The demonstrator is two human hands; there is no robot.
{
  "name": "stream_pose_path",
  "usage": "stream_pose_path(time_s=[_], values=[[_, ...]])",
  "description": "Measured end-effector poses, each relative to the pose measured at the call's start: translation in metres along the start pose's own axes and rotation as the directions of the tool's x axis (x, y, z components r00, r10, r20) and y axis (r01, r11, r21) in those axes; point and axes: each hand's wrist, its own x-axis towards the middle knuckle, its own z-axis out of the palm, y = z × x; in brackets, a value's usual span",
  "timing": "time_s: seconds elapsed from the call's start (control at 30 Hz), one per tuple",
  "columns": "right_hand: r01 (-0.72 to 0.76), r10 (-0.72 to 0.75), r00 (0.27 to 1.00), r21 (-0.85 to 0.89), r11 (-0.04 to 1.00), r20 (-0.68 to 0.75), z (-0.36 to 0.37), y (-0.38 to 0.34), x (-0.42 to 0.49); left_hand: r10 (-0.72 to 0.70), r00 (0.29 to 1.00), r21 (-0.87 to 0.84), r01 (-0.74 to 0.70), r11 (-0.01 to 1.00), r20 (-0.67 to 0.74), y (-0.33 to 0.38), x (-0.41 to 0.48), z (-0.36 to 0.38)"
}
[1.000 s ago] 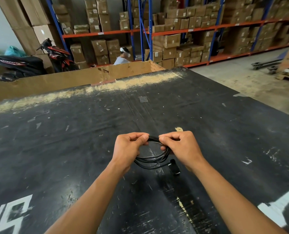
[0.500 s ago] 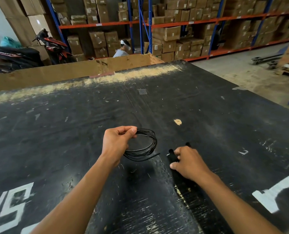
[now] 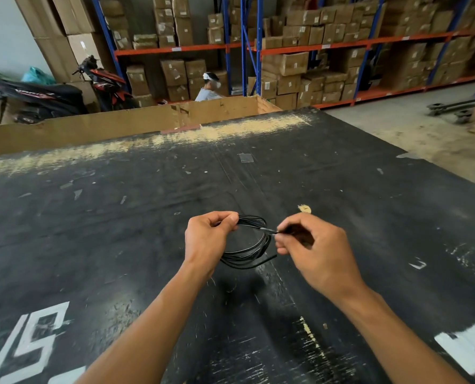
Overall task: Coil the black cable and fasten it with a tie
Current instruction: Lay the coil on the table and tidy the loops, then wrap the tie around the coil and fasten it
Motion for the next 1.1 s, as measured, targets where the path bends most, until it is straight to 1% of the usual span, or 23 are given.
stream_pose_path(time_s=[0.07, 0.17, 0.27, 0.37, 0.47, 0.53, 0.67, 0.77, 0.87, 1.0, 1.1], values=[[0.084, -0.078, 0.995, -0.088, 0.993, 0.062, 0.008, 0.000, -0.001, 0.017, 1.000, -0.001, -0.017, 1.000, 0.010, 0.003, 0.000, 0.004], [0.242, -0.217, 0.969, -0.300, 0.923, 0.114, 0.016, 0.005, 0.001, 0.049, 0.998, 0.026, -0.050, 0.998, 0.027, 0.008, -0.001, 0.006], [0.328, -0.317, 0.943, -0.450, 0.831, 0.102, 0.022, 0.010, 0.007, 0.063, 0.997, 0.022, -0.064, 0.998, 0.049, 0.012, -0.003, 0.007], [0.374, -0.408, 0.911, -0.530, 0.762, 0.057, 0.025, 0.013, 0.014, 0.072, 0.995, 0.004, -0.073, 0.997, 0.063, 0.015, -0.007, 0.007], [0.353, -0.431, 0.902, -0.570, 0.742, -0.003, 0.025, 0.016, 0.021, 0.069, 0.993, -0.004, -0.069, 0.998, 0.093, 0.017, -0.009, 0.006], [0.360, -0.438, 0.899, -0.580, 0.731, 0.005, 0.025, 0.017, 0.025, 0.064, 0.992, -0.021, -0.062, 0.998, 0.111, 0.020, -0.010, 0.004], [0.432, -0.483, 0.873, -0.557, 0.709, 0.064, 0.025, 0.019, 0.028, 0.060, 0.987, -0.011, -0.059, 0.998, 0.152, 0.025, -0.011, 0.003], [0.462, -0.528, 0.848, -0.559, 0.689, 0.049, 0.023, 0.020, 0.029, 0.045, 0.984, 0.000, -0.045, 0.999, 0.175, 0.029, -0.013, 0.004], [0.492, -0.579, 0.815, -0.571, 0.658, 0.034, 0.021, 0.019, 0.030, 0.028, 0.983, -0.026, -0.024, 0.999, 0.180, 0.032, -0.015, 0.006], [0.512, -0.618, 0.786, -0.588, 0.626, 0.026, 0.018, 0.019, 0.032, -0.063, 0.979, -0.112, 0.087, 0.990, 0.196, 0.037, -0.016, 0.010], [0.517, -0.631, 0.775, -0.597, 0.613, 0.023, 0.018, 0.021, 0.032, -0.122, 0.957, -0.155, 0.167, 0.974, 0.262, 0.040, -0.016, 0.010]])
